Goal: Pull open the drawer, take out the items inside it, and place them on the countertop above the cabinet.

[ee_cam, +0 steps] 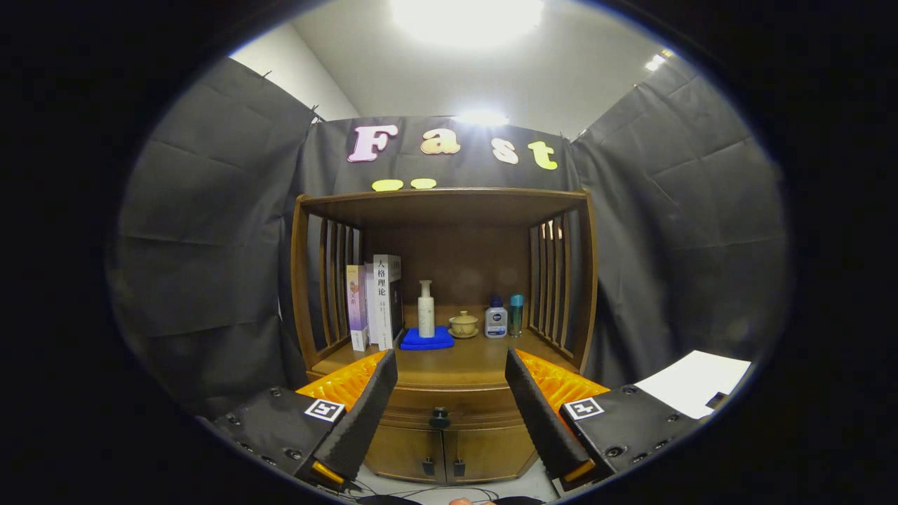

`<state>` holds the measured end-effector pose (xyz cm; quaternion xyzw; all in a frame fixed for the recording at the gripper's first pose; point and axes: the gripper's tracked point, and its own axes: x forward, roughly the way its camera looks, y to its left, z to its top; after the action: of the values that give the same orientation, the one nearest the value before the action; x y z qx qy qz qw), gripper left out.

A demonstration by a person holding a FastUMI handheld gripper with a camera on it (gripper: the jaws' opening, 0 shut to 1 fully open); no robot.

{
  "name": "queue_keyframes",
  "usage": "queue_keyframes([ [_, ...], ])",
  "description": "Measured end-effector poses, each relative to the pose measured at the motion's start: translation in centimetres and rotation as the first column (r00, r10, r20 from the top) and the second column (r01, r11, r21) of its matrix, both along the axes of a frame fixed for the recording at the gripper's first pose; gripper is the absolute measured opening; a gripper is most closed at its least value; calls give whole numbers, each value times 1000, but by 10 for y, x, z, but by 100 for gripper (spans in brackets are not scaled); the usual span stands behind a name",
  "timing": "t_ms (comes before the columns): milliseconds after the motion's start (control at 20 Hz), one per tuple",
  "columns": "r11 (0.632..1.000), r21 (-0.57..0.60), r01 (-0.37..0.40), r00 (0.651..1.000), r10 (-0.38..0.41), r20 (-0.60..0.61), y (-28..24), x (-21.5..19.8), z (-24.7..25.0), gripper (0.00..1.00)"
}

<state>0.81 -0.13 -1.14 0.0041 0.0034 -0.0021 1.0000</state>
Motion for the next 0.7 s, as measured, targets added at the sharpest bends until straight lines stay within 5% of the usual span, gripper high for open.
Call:
queue_keyframes([
  [700, 1000, 11, -9, 999, 10, -40, 9, 50, -35, 98],
])
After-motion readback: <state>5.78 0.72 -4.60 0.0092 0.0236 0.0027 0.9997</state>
